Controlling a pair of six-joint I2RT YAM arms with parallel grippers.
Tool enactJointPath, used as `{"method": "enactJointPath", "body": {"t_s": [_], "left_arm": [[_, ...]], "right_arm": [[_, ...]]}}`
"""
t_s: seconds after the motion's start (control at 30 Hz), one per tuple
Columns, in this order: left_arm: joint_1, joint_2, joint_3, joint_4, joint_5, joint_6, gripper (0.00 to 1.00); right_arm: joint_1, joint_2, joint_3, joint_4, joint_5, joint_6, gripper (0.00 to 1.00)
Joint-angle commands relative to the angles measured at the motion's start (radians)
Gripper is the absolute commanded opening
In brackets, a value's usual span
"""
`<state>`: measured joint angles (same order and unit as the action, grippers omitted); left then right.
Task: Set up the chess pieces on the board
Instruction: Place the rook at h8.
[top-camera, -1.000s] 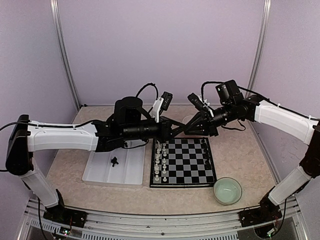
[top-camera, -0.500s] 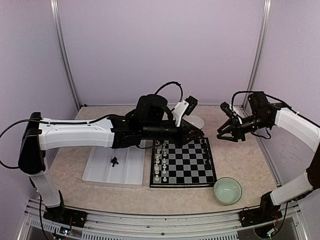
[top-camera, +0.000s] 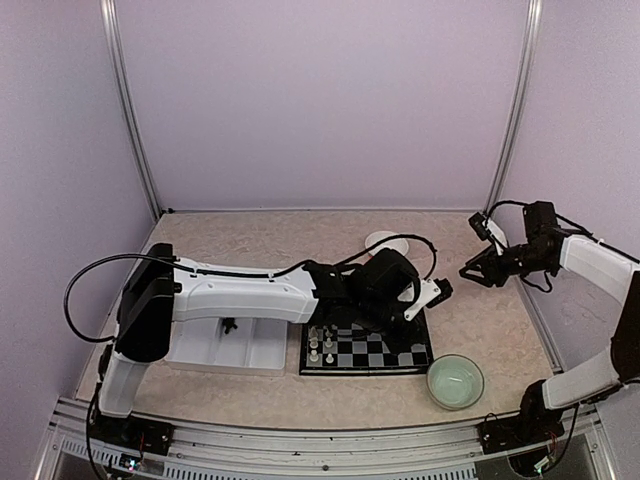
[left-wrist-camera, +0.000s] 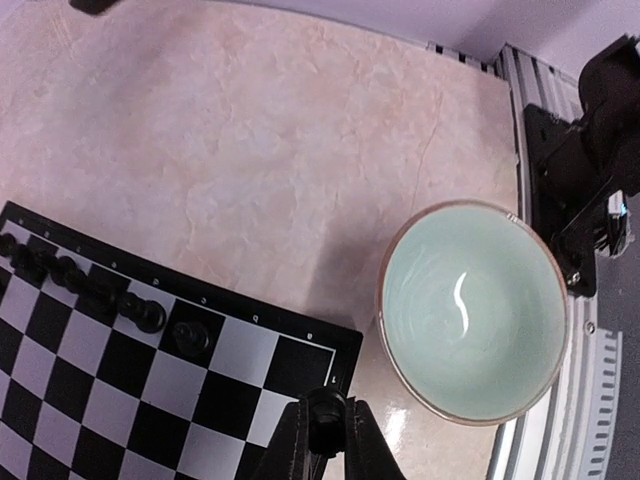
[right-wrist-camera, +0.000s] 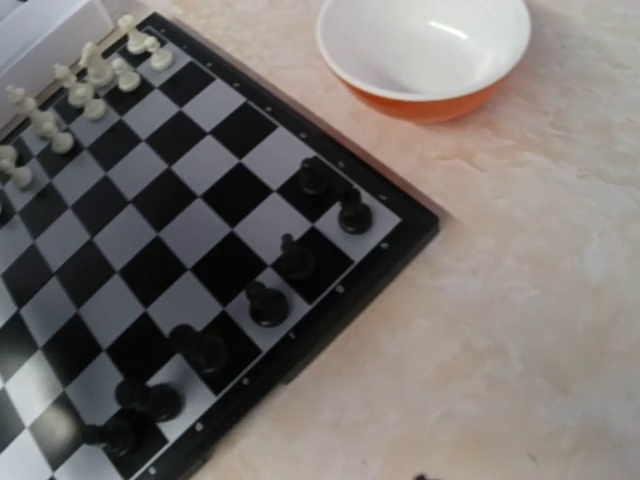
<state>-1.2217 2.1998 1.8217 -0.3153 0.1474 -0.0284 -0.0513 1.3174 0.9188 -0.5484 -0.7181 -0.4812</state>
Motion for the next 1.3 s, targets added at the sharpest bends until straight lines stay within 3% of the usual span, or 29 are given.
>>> {"method": "enactJointPath", "body": {"t_s": [0.0,1.0,1.27], "left_arm": [[-0.013,0.054,0.058,-0.077,-0.015,0.025,0.09],[-0.018,0.260,0.223,-0.136,-0.011,0.010,0.10],[-0.022,0.273,0.230,-0.141,-0.028,0.003,0.23]], "right_arm": [[-0.007,-0.035,-0.042,0.092,0.035,0.074,0.39],[-0.007,-0.023,-0.078,0.133,0.000,0.099,0.40],[-0.007,-0.015,-0.077,0.130,-0.009,0.098,0.40]]}}
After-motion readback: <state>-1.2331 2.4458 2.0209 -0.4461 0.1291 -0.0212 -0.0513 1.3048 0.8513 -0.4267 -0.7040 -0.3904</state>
